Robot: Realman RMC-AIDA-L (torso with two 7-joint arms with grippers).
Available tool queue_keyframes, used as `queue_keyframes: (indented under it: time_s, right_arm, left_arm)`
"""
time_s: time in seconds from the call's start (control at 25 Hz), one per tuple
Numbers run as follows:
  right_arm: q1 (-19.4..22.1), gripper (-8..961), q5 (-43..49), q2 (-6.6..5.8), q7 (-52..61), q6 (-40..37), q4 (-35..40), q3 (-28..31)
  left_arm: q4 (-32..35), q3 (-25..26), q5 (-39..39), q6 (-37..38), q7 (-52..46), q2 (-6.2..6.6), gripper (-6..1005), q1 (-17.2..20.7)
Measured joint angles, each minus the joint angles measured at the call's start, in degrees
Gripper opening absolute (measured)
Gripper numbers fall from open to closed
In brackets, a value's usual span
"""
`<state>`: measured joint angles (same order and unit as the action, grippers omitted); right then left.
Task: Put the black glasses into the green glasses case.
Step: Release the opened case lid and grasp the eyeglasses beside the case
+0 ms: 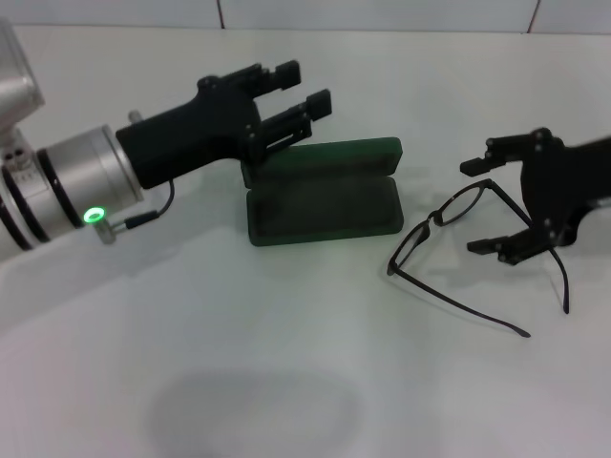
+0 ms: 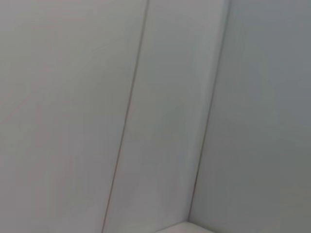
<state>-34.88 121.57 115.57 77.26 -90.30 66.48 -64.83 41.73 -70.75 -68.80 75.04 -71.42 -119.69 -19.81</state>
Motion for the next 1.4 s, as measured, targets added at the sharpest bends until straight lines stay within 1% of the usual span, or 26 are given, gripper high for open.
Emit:
queue_keyframes:
  time_s: [0.04,0.12,0.16,0.28,0.36,0.4,0.44,0.48,0.56,0.8,1.12,1.32,1.4]
  right_arm:
    - [-1.2,868,2.76,0.0,2.12,-0.01,1.73,-1.49]
    - [-3.89,868,8.2,0.07,6.1,-0.03,4.04,-4.32]
    - [-6.05,868,11.71,0.15,8.44,0.03,4.71,-6.58]
    - [-10.31,855,17.73,0.35,12.7,0.74,4.47,-12.07]
    - [-11.76,847,19.14,0.4,13.92,1.72,4.16,-15.21]
    - [-12.12,842,19.37,0.41,14.2,2.15,4.1,-16.21]
    - [-13.05,838,19.56,0.42,14.56,3.93,3.98,-19.61]
    - [-13.05,834,19.56,0.42,14.56,3.93,3.98,-19.61]
    - [-13.78,825,19.94,0.46,14.69,5.03,3.84,-22.04]
    - [-15.58,799,21.87,0.67,16.06,6.97,1.66,-26.24]
    - [-15.77,765,23.26,0.66,16.94,13.27,-2.2,-33.16]
    - [-16.1,653,23.01,0.63,17.24,14.8,-3.59,-34.48]
    - [-16.16,658,22.91,0.62,17.25,15.28,-4.14,-34.87]
  left_arm:
    - [-1.03,0.13,0.21,0.2,0.06,0.0,379,0.05]
    - [-2.58,0.31,0.48,0.4,0.03,0.02,445,0.06]
    - [-3.11,0.31,0.52,0.44,-0.02,0.04,478,-0.01]
    - [-4.86,0.32,0.62,0.64,0.08,0.08,563,-0.44]
    - [-5.73,0.34,0.62,0.66,0.24,0.08,600,-0.67]
    - [-6.05,0.35,0.62,0.66,0.31,0.08,600,-0.71]
    - [-6.34,0.35,0.64,0.66,0.35,0.08,599,-0.73]
    - [-6.61,0.35,0.65,0.66,0.37,0.06,599,-0.73]
    - [-7.19,0.36,0.67,0.68,0.41,0.03,598,-0.73]
    - [-8.8,0.36,0.67,0.59,0.5,0.03,595,-0.82]
    - [-10.22,0.35,0.71,0.36,1.01,0.08,593,-1.25]
    - [-10.73,0.35,0.76,0.27,1.42,0.08,592,-1.78]
    - [-10.76,0.35,0.82,0.22,1.43,0.08,591,-1.92]
